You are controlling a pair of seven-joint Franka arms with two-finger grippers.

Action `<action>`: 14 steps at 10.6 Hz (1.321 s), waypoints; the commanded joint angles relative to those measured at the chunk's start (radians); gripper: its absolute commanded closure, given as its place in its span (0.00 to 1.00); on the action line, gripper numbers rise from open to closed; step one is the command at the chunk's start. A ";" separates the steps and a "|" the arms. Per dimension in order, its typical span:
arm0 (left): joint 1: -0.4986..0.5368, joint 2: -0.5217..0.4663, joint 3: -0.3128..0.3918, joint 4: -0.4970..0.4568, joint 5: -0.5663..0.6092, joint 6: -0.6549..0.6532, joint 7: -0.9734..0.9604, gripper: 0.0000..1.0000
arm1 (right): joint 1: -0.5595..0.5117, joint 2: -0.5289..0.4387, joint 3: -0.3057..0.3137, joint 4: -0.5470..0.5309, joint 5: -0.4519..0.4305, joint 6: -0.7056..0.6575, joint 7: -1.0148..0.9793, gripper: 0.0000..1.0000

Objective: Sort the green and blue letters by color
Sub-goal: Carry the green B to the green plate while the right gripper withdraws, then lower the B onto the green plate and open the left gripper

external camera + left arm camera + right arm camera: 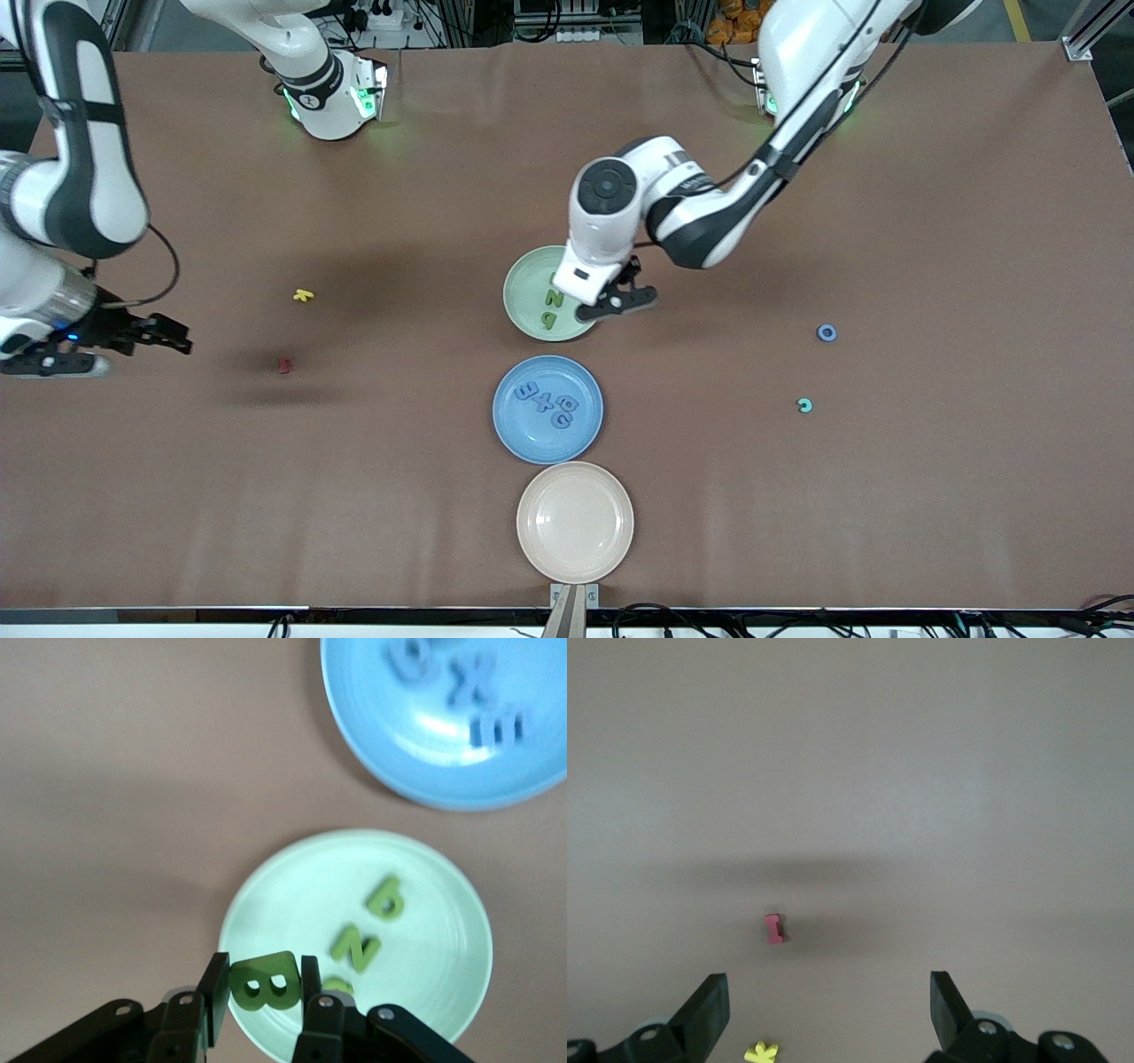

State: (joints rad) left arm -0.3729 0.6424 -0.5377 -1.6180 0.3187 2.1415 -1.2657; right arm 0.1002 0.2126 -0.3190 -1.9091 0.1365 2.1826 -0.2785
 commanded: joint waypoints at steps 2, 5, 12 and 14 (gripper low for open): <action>-0.129 0.100 0.051 0.091 0.022 0.012 -0.089 1.00 | -0.023 0.001 0.000 0.236 -0.023 -0.237 0.050 0.00; -0.146 0.129 0.068 0.115 0.019 0.014 -0.089 0.48 | -0.010 0.001 0.000 0.334 -0.024 -0.302 0.122 0.00; -0.031 -0.019 0.070 0.121 0.030 0.012 0.026 0.00 | 0.069 -0.074 0.009 0.461 -0.115 -0.437 0.371 0.00; 0.070 -0.091 0.067 0.109 0.031 -0.020 0.220 0.00 | 0.076 -0.120 0.009 0.467 -0.112 -0.496 0.371 0.00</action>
State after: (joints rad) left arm -0.3967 0.6475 -0.4654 -1.4682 0.3296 2.1565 -1.2168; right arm 0.1736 0.1572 -0.3178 -1.4432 0.0416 1.7499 0.0693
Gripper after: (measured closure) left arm 0.000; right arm 0.000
